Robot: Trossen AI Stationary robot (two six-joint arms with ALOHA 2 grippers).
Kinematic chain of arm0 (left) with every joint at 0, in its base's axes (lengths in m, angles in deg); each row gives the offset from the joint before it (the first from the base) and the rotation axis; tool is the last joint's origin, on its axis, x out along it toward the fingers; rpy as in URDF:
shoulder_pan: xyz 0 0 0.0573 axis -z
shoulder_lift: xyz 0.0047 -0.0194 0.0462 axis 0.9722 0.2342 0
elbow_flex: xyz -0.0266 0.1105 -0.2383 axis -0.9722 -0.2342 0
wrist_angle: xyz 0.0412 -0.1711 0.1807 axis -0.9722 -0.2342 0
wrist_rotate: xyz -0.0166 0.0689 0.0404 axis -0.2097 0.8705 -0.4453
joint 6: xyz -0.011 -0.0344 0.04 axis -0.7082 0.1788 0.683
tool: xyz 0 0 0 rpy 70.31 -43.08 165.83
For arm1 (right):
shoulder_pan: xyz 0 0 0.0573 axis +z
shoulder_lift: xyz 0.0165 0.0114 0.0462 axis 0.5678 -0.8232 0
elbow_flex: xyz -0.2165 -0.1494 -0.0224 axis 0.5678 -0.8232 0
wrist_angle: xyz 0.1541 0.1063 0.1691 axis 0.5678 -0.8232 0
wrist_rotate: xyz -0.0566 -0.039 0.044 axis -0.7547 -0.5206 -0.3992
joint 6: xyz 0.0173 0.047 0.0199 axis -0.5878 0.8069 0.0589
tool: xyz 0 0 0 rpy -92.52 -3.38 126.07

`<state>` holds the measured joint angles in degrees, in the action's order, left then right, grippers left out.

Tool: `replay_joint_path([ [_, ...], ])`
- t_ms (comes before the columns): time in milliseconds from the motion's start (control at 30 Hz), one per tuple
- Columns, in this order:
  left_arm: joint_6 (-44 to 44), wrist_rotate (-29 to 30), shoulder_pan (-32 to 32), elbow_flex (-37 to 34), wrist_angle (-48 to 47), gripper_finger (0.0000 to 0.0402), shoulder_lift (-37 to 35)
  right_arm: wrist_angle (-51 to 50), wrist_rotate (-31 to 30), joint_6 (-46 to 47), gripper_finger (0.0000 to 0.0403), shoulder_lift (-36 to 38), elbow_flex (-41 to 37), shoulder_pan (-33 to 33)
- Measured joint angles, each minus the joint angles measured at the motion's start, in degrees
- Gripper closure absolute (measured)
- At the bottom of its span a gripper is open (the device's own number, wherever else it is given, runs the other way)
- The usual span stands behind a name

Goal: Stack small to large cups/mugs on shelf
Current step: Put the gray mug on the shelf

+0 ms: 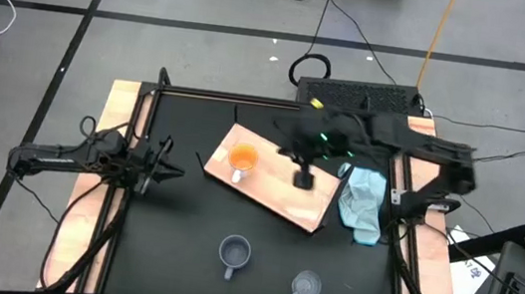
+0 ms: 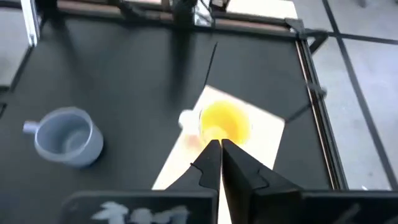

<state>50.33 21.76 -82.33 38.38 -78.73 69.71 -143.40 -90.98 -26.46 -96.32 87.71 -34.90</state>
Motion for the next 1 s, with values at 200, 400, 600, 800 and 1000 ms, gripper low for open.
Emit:
replay_joint_path([
  [200, 1.0, -3.6, 0.0, 1.4, 0.4, 0.0369, 0.0, 10.5, -3.3, 4.3, 0.0402, 16.0, -20.9, 3.3],
  [400, 0.3, -3.6, 0.0, 1.9, 0.5, 0.0369, 0.0, 23.3, -2.9, 10.0, 0.0403, 33.5, -42.8, 3.6],
  [600, 0.4, -3.6, 0.0, 1.9, 0.6, 0.0369, 0.0, 34.3, 0.5, 11.9, 0.0403, 45.2, -57.8, 8.3],
  [800, -1.3, -3.5, 0.0, 1.9, 0.2, 0.0369, 0.0, 43.3, 0.5, 11.9, 0.0403, 52.5, -67.6, 15.9],
  [1000, -2.3, -3.5, 0.0, 1.9, 0.1, 0.0369, 0.0, 48.7, 0.2, 10.8, 0.0403, 57.3, -74.5, 21.1],
])
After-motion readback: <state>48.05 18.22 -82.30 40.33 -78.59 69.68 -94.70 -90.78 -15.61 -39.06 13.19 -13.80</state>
